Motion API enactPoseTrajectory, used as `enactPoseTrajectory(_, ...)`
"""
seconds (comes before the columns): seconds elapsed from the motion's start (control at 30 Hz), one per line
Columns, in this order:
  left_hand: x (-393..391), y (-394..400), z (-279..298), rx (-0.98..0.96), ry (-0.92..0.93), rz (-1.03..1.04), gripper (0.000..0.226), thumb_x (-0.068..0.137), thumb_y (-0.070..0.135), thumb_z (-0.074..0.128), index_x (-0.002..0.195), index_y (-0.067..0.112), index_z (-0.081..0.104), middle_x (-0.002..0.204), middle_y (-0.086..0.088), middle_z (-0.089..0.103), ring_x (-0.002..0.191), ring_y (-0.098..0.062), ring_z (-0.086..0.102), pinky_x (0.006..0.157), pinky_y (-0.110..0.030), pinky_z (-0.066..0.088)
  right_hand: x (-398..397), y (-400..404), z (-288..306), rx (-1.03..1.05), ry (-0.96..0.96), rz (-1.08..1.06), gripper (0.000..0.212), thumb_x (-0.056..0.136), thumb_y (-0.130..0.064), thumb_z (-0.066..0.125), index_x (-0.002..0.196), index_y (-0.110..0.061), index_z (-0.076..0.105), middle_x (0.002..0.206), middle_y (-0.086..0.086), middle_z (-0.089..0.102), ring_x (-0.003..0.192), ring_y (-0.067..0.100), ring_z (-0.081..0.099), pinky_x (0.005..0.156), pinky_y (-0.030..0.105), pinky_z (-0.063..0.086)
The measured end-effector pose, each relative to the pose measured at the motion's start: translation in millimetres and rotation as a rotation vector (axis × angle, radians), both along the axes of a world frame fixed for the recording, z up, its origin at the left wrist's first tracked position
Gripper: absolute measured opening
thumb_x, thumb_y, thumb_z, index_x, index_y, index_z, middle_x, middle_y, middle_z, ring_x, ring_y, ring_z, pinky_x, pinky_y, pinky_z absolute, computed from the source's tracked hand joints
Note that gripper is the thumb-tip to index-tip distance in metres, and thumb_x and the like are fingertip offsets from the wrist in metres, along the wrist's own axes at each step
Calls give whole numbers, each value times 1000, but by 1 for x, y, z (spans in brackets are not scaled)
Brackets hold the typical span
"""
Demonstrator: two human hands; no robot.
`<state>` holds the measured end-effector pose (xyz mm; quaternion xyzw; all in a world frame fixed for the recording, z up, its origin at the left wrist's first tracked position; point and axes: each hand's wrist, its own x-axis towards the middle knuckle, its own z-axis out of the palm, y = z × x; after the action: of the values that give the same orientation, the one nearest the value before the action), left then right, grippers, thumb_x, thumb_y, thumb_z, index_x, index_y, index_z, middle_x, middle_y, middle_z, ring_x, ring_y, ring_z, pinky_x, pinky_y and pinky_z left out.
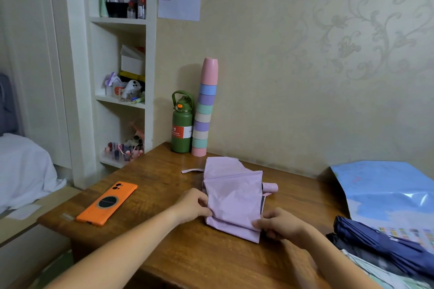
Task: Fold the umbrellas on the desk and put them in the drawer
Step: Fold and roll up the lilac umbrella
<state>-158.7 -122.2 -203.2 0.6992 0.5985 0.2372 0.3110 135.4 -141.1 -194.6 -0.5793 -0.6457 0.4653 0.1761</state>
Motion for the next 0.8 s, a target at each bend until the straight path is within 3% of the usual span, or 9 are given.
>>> enactPoseTrajectory(0.07, -1, 1, 0, 112, -9, 63, 13, 86, 30, 81, 80, 20, 77, 88, 3, 70, 84, -13, 65, 71, -22, 50, 3, 0, -1, 10, 69, 13, 36, 94, -27, 73, 68, -17, 51, 58, 1, 44, 51, 13, 37, 51, 23, 29)
enactPoseTrajectory(0.2, -3, 4, 0, 281, 77, 110, 17, 87, 32, 81, 81, 18, 74, 96, 8, 61, 88, -9, 57, 80, -24, 51, 7, 2, -2, 43, 250, 26, 37, 91, -27, 77, 72, -15, 48, 65, 4, 38, 56, 14, 33, 54, 23, 29)
enactPoseTrajectory(0.33, -4, 3, 0, 347, 274, 27, 16, 89, 37, 79, 82, 25, 69, 100, 14, 53, 89, -6, 55, 79, -18, 50, 6, -1, 5, 66, 189, 93, 38, 90, -27, 79, 67, -19, 50, 63, 1, 41, 57, 13, 33, 54, 23, 27)
enactPoseTrajectory(0.4, -8, 2, 4, 237, 203, -4, 15, 88, 35, 79, 85, 23, 71, 100, 9, 58, 89, -8, 57, 77, -21, 50, 6, -3, 6, 36, 76, 102, 37, 88, -30, 80, 66, -19, 53, 64, 2, 45, 56, 14, 37, 54, 23, 29)
enactPoseTrajectory(0.47, -8, 0, 10, -19, 12, -59, 19, 89, 34, 75, 84, 15, 74, 91, -1, 64, 83, -10, 57, 74, -32, 50, 5, -5, 6, -14, -20, 102, 37, 87, -37, 78, 66, -19, 52, 62, 3, 45, 53, 15, 37, 53, 25, 27)
enactPoseTrajectory(0.53, -4, -3, 14, -239, -95, -9, 27, 93, 42, 67, 92, 17, 75, 88, 0, 63, 83, -11, 55, 74, -29, 44, 3, -7, 6, -50, -74, 69, 42, 90, -46, 72, 65, -18, 53, 57, 1, 47, 49, 15, 38, 50, 25, 28)
enactPoseTrajectory(0.63, 0, 0, 10, -269, -47, 134, 37, 94, 53, 65, 108, 19, 73, 96, 3, 64, 87, -11, 58, 76, -24, 45, -1, -9, 9, -59, -106, -28, 51, 96, -51, 63, 60, -17, 53, 48, -2, 48, 42, 14, 37, 48, 24, 29)
enactPoseTrajectory(0.73, 3, 6, 4, -289, 40, 187, 23, 91, 39, 72, 99, 17, 72, 92, -1, 66, 84, -13, 63, 66, -23, 46, -5, -5, 11, -52, -208, -94, 43, 94, -49, 67, 67, -19, 52, 51, -4, 48, 44, 14, 40, 48, 24, 33)
enactPoseTrajectory(0.8, 10, 7, 4, -280, 43, 219, 19, 89, 33, 70, 96, 16, 68, 92, -2, 64, 84, -14, 63, 65, -23, 48, -12, -1, 13, 88, -285, -182, 40, 92, -49, 68, 72, -19, 49, 61, -3, 51, 53, 14, 45, 50, 24, 37)
